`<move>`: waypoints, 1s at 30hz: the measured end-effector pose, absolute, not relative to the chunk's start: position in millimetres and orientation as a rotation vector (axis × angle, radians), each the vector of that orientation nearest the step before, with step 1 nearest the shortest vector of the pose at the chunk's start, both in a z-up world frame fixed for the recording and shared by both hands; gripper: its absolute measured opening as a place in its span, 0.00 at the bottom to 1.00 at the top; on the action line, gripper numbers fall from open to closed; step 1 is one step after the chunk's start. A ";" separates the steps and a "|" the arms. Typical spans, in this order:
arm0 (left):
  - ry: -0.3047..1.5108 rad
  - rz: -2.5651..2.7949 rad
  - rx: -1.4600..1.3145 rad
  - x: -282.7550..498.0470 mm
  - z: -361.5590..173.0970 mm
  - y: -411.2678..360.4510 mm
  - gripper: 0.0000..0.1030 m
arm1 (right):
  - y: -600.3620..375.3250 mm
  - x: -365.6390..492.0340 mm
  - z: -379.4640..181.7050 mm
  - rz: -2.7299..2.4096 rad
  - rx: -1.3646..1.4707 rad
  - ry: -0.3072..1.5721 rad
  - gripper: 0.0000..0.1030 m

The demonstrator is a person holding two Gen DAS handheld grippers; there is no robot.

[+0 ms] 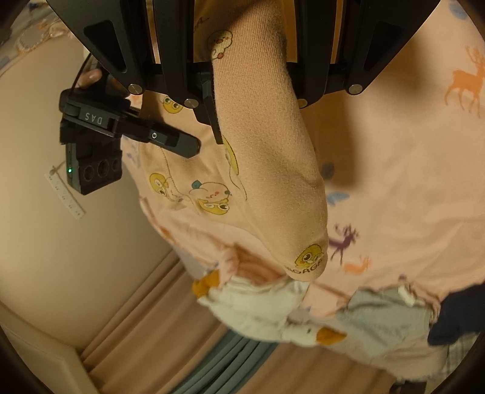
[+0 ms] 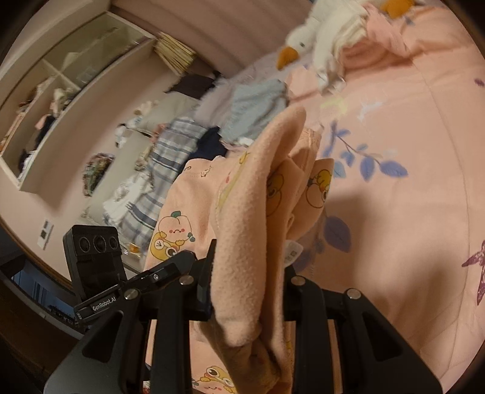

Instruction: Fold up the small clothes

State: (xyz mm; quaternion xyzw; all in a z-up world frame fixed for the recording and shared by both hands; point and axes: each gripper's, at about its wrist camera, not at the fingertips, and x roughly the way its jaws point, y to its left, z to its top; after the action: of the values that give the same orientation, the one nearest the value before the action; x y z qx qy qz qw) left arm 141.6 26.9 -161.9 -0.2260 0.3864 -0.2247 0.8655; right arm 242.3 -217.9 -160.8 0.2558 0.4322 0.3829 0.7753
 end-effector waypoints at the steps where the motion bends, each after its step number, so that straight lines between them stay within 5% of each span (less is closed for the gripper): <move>1: 0.821 -0.469 -0.472 144.5 -166.1 26.2 0.22 | -216.9 245.0 -166.2 0.817 0.544 0.953 0.27; 15: 0.999 -0.404 -0.517 166.6 -235.0 29.8 0.22 | -206.9 272.1 -235.8 0.724 0.531 1.152 0.30; 30: 0.993 -0.293 -0.693 150.8 -221.4 72.6 0.31 | -232.5 264.4 -214.8 0.634 0.532 1.124 0.41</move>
State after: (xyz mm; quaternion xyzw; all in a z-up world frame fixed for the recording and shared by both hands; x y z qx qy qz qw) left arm 150.8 72.6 -221.4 -0.3247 0.4650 -0.1370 0.8121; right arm 264.4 -232.5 -214.8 0.2449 0.5173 0.2921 0.7662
